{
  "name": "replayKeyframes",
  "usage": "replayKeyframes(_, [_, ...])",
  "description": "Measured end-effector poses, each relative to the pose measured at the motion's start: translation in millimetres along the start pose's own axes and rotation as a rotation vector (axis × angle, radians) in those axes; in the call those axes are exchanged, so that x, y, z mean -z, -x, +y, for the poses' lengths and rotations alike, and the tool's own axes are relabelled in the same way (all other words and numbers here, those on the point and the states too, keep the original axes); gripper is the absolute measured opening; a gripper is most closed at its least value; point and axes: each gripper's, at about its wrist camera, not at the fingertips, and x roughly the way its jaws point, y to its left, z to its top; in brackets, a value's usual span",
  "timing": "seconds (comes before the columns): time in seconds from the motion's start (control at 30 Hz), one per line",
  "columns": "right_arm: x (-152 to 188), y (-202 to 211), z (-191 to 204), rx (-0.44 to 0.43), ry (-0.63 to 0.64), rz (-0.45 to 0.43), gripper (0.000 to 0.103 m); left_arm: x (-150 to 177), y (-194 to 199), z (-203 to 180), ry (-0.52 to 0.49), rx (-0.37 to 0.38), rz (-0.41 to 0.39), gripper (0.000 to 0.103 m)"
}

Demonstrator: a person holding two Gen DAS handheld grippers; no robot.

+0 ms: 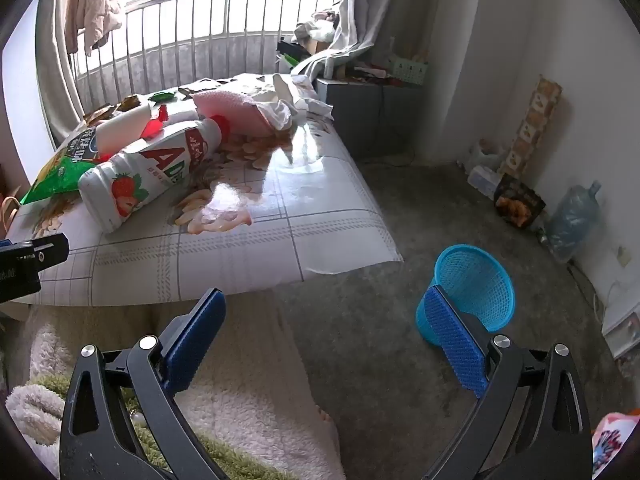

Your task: Collect trash

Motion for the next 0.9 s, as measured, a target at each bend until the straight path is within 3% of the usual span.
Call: replayKeyframes(0.9, [2,-4,-6,-0.003,-0.005,0.004,0.095,4,-6,-3,0.0,0.003,0.012,0.098])
